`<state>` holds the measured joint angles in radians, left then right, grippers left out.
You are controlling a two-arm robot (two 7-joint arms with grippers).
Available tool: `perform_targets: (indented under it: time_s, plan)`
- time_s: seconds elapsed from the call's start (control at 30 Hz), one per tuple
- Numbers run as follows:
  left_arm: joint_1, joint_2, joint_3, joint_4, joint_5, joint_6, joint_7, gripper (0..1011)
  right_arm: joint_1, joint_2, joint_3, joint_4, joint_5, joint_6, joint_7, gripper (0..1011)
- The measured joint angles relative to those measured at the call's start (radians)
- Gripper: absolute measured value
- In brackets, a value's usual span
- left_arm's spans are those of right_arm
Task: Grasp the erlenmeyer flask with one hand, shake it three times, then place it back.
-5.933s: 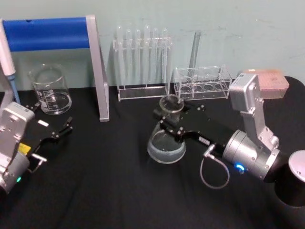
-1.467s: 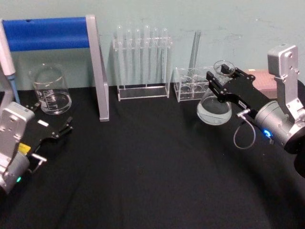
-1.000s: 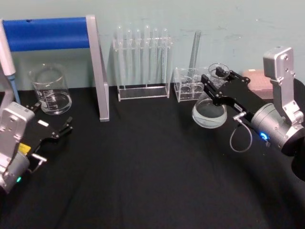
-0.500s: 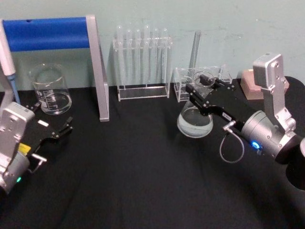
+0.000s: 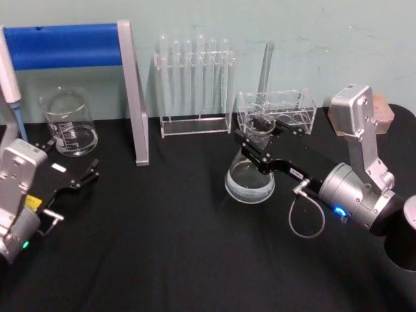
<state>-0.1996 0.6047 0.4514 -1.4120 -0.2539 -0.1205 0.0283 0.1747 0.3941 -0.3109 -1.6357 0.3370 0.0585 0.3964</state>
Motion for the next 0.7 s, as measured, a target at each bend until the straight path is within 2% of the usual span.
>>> perform_targets:
  time_s: [0.7]
  plan:
    - [0.000, 0.000, 0.000, 0.000, 0.000, 0.000, 0.000, 1001, 0.001, 0.013, -0.019, 0.009, 0.012, -0.007, -0.009, 457]
